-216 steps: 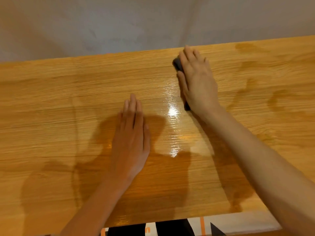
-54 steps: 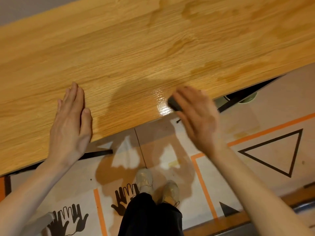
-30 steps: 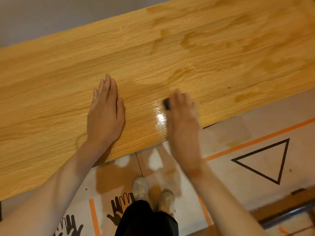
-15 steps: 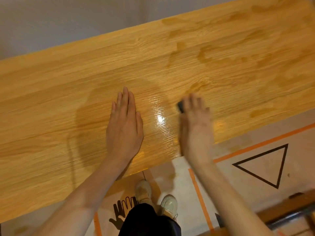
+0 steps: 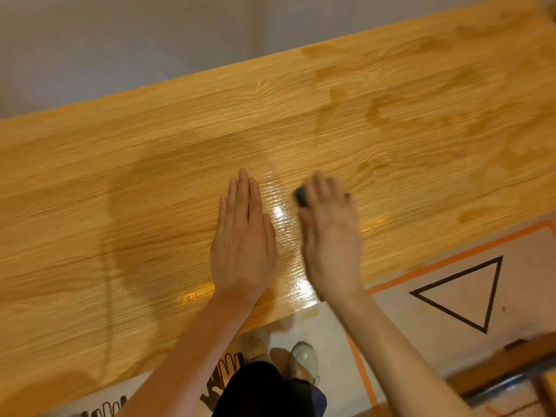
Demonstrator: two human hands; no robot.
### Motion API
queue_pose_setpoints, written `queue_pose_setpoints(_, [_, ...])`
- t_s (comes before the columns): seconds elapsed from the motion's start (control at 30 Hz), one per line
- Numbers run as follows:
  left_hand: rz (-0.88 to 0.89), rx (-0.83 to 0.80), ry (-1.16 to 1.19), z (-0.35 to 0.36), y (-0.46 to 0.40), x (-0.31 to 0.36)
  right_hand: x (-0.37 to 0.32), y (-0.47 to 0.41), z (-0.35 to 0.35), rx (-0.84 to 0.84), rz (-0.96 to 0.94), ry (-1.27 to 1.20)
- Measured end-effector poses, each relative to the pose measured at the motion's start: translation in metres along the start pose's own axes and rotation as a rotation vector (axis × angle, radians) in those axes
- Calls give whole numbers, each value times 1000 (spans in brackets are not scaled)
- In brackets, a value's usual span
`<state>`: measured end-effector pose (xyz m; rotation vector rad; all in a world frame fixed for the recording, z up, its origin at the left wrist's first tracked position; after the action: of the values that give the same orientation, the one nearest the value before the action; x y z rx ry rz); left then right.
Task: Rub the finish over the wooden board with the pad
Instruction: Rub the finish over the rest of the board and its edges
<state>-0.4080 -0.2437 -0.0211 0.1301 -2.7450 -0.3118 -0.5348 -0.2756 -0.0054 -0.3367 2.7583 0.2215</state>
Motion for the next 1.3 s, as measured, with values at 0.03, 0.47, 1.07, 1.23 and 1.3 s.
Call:
queue_pose_setpoints(0.03, [-1, -7, 3, 0, 0, 0, -9, 5, 6, -62, -82, -16])
queue_pose_setpoints(0.47, [-26, -76, 5, -1, -3, 0, 4, -28, -2, -24, 25, -37])
queue_pose_setpoints(1.07, [-56, -28, 11, 1, -3, 2, -3, -71, 0, -323, -340, 116])
queue_pose_setpoints(1.23, [-43, -26, 96, -2, -3, 1, 99, -102, -53, -125, -111, -10])
queue_pose_setpoints(1.3, [-33, -15, 119, -4, -2, 1, 112, -106, -59, -59, 51, -46])
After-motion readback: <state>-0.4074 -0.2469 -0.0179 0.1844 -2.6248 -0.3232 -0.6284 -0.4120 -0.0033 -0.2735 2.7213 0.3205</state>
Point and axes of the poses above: each hand's wrist, its own y-axis away from the middle knuckle, its own z-axis out of the palm, x = y × z, the point moved 2 cm from there along -y, towards the middle knuckle, and after that the axes turned 13 degrees about -x, right-handed, at the moved point
